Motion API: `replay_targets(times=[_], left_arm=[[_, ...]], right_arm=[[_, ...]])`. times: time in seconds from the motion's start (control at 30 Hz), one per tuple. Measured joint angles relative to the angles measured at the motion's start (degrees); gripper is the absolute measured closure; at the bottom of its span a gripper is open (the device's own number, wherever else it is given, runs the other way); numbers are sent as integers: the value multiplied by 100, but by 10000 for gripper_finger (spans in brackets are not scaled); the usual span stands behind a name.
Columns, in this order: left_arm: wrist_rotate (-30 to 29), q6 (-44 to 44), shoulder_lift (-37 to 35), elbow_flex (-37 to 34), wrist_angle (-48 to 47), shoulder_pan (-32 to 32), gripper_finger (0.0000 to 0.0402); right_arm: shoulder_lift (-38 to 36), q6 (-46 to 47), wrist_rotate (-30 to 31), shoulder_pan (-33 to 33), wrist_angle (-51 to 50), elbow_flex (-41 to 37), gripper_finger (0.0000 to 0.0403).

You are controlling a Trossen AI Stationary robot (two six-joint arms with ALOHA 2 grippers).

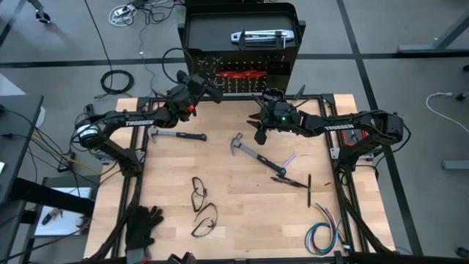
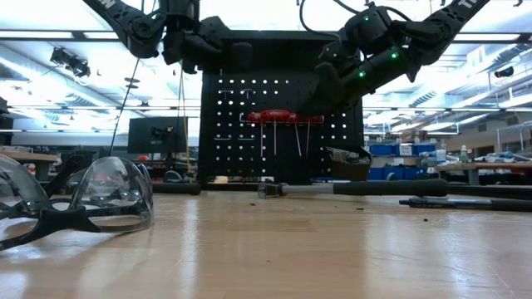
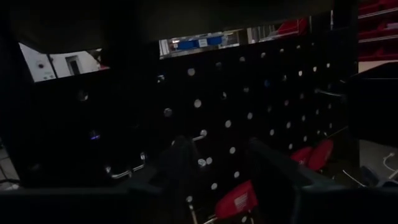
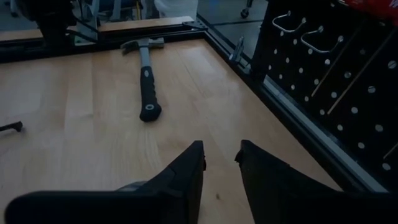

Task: Hang tools onto peg board
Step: Adjust the top left hook

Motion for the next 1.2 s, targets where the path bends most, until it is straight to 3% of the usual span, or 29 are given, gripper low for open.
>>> replay_targets(times=[1.2], left_arm=[[1137, -882, 87, 7, -173, -74, 248]], right_arm=[[0, 26, 2, -9, 6, 0, 301]])
